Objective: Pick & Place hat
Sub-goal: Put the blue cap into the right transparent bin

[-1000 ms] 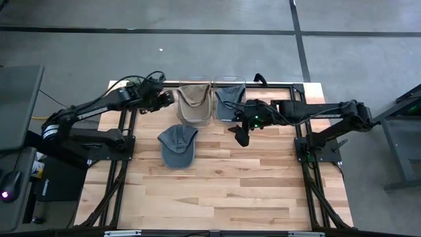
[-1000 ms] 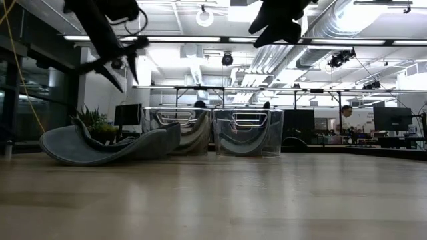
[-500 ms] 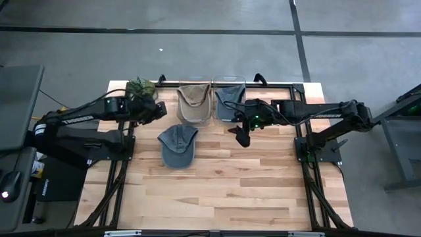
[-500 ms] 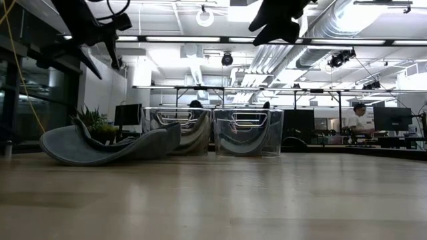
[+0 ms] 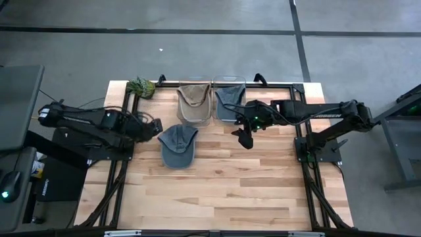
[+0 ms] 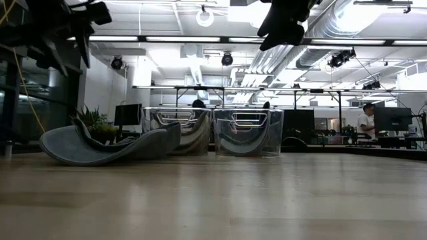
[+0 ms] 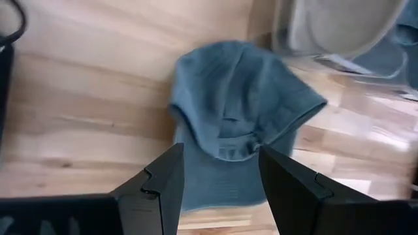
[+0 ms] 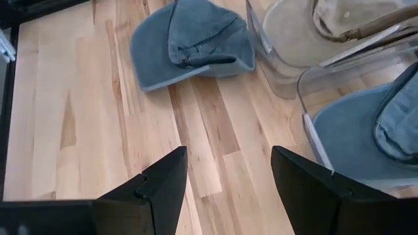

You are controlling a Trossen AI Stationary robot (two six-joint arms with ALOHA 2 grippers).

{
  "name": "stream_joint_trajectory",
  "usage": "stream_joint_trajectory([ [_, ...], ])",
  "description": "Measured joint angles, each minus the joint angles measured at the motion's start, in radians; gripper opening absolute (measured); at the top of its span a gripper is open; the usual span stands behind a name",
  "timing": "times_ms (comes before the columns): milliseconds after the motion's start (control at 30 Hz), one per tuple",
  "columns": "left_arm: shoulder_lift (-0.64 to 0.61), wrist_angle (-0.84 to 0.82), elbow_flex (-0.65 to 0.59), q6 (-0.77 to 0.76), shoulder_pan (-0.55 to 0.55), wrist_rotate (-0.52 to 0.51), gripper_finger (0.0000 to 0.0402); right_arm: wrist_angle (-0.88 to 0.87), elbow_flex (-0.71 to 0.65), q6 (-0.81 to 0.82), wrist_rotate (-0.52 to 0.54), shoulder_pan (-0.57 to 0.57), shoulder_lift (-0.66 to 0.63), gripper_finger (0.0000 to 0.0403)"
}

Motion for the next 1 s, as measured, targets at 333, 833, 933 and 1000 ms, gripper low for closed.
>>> stream_joint_trajectory([
  [333,0.124,-0.051,-0.001,-0.246,-0.185,-0.011,0.0175,-0.016,0.0,-0.009,-0.016,0.0,0.0,0.0216],
  [833,0.279,0.002,-0.01,-0.403,-0.23,0.015,0.0274,-0.015,0.0,-0.03,-0.032,0.015,0.0,0.0216],
  [933,0.287,0.01,-0.043,-0.472,-0.23,0.008,0.0311,-0.014,0.0,-0.031,-0.031,0.023,-0.001,0.0216],
  [1000,0.292,0.032,-0.079,-0.504,-0.23,0.005,0.0326,-0.011,0.0,-0.031,-0.03,0.029,-0.001,0.0216],
])
